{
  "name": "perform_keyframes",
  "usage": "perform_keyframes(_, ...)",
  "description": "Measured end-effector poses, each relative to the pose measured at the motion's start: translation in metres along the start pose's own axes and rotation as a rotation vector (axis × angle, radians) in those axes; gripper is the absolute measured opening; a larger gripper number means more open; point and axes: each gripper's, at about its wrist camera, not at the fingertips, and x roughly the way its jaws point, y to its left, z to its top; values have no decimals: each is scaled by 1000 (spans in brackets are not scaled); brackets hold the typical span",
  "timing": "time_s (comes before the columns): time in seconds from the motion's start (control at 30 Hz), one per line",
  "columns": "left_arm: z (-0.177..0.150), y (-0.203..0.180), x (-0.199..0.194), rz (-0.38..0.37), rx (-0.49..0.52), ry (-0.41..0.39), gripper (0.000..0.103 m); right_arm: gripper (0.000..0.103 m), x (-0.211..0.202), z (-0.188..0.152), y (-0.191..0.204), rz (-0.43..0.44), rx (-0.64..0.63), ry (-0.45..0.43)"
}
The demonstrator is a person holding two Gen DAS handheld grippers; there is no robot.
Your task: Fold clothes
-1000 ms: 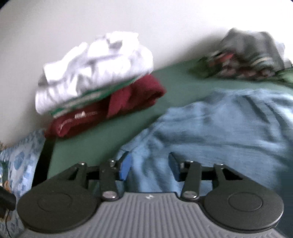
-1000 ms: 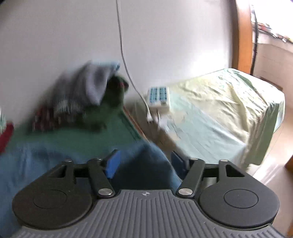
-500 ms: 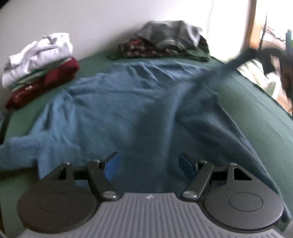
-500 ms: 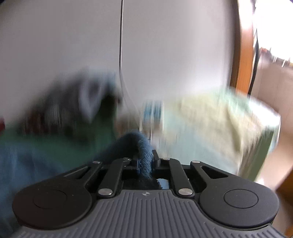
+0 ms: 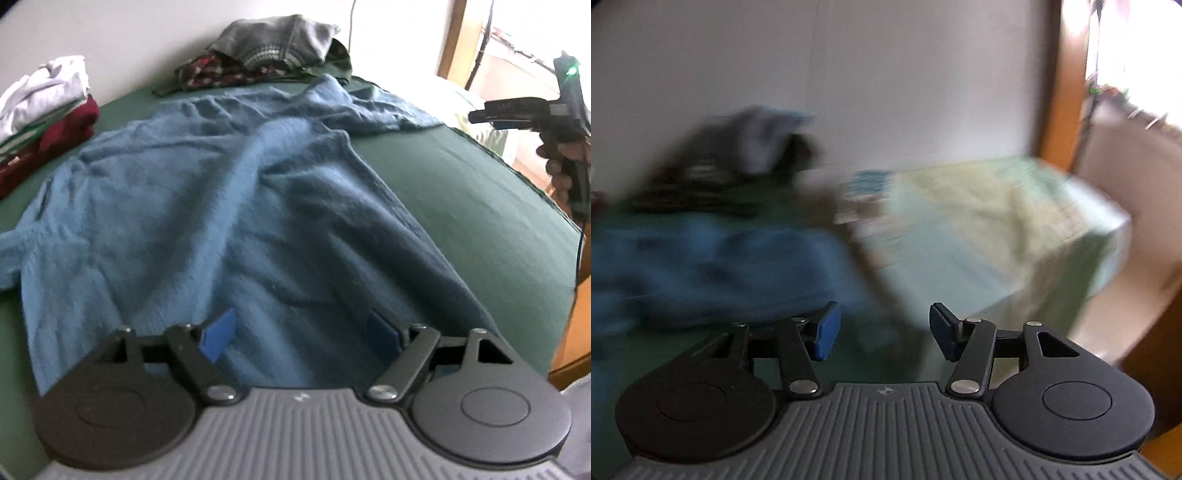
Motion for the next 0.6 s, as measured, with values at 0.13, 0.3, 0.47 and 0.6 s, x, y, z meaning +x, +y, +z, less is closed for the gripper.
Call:
perform_keyframes(0.13,-8,19,-29,30,-31,-33,86,61,-24,-28,62,378,8,119)
perform_keyframes(0.3,-44,75,-79,155,-144,-36,89,63,-45,-62,103,529,11,245)
perform_keyframes(0.47,-92,107,-113,222,-229,-11,89,60,-65,-91,102,519,58,285)
perform_keyframes(0.6,-118,108,-120,138,-291,12,77,59,-82,-112,102,480,86,287)
